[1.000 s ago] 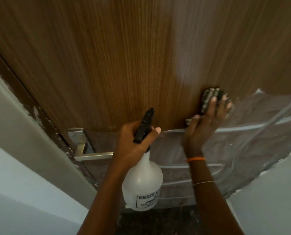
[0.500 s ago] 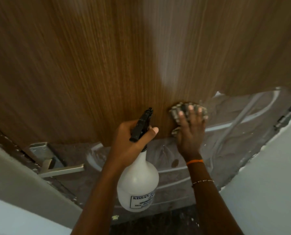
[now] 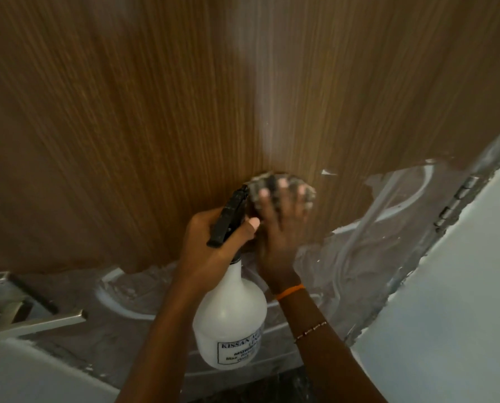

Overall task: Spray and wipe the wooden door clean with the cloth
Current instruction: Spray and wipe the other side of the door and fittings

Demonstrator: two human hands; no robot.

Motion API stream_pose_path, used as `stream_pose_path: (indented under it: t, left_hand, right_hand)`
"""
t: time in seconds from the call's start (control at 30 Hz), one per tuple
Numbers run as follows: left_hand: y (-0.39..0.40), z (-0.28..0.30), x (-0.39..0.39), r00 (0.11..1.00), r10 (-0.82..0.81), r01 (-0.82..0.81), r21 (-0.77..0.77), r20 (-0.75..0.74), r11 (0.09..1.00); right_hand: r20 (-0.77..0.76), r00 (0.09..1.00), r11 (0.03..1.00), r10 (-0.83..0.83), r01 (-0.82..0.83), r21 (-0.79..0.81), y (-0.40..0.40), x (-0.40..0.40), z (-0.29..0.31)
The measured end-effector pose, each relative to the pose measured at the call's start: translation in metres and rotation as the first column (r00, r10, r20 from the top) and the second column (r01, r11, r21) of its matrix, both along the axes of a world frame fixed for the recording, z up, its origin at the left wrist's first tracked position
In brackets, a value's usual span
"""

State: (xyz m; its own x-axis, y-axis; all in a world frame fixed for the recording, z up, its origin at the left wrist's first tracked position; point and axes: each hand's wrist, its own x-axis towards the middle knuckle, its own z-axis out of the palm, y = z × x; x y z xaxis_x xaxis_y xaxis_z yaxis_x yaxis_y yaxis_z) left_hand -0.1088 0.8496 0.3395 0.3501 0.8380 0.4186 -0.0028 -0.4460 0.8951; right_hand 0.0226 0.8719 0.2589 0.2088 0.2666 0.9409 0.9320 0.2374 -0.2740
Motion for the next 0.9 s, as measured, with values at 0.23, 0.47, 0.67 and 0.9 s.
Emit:
stream_pose_path:
  t: [0.23, 0.47, 0.67, 0.9]
  left_hand:
    - [0.002, 0.004, 0.019, 1.000, -0.013, 0.012, 0.041, 0.014, 0.999]
    - [-0.007, -0.004, 0.050, 0.998, -0.053, 0.053, 0.008, -0.015, 0.999]
    - [-0.013, -0.005, 0.080, 0.997, -0.070, 0.070, 0.006, -0.044, 0.998]
    - [-0.012, 0.002, 0.101, 0.996, -0.091, 0.091, 0.009, -0.022, 0.996]
  right_hand:
    - [0.170, 0.984, 0.999, -0.050, 0.047, 0.024, -0.004, 0.066, 0.016]
    - [-0.358, 0.928, 0.991, -0.099, 0.126, 0.054, -0.014, 0.139, 0.000]
    - [-0.618, 0.784, 0.998, -0.061, 0.052, -0.033, -0.021, 0.105, -0.049]
    - [0.053, 0.997, 0.999, 0.048, -0.049, 0.013, -0.014, 0.108, 0.012]
